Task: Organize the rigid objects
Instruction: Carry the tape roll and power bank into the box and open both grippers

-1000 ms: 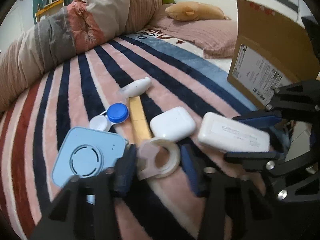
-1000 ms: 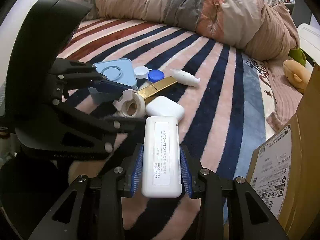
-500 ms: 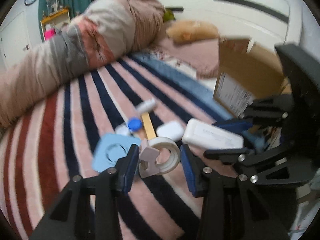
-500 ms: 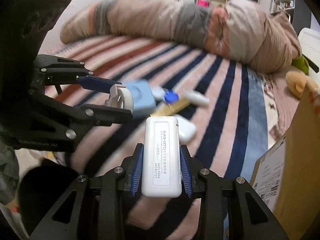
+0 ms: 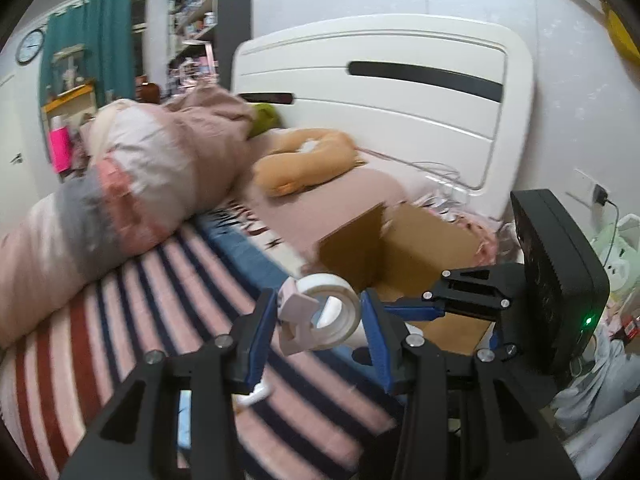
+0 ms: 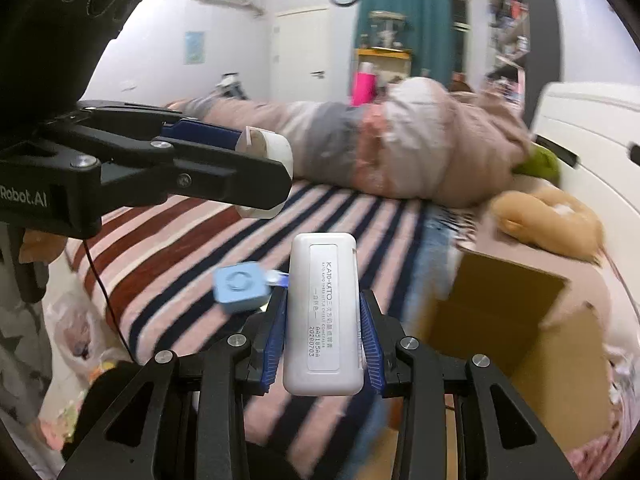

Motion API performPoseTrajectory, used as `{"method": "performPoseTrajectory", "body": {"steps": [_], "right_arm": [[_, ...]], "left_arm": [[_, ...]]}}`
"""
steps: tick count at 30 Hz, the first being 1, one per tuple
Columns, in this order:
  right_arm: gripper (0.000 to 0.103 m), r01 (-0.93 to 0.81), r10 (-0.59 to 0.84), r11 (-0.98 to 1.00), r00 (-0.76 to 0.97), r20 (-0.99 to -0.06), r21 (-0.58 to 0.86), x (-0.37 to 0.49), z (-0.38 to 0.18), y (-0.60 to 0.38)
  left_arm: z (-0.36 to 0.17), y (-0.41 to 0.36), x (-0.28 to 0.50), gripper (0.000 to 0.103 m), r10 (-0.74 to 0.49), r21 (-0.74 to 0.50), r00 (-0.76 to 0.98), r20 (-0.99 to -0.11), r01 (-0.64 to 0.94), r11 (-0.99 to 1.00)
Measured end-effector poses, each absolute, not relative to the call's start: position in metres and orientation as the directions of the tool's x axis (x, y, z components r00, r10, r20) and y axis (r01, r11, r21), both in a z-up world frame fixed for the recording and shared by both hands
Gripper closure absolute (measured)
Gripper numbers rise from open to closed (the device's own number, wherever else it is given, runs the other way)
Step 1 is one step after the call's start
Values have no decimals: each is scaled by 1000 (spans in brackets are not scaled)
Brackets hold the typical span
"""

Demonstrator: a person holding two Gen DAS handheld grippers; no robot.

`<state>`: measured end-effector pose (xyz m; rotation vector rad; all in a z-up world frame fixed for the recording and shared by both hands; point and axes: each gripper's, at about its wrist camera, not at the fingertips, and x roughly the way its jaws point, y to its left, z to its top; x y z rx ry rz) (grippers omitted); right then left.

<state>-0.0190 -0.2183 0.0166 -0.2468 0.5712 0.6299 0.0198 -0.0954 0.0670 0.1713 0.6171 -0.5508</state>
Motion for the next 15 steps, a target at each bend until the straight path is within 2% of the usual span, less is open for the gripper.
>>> {"method": "performPoseTrajectory", "body": {"steps": [7,15], "right_arm": [[72,-499,370,866,694,-618,-42,13,-1,-279],[72,-464,315,886,649,-692,-31,39,-23,-309]], "left_arm": [[36,-171,67,63,-475,-58,566,-674,601,797],[-6,-204,100,63,-424,-45,504,-752,603,796]]}}
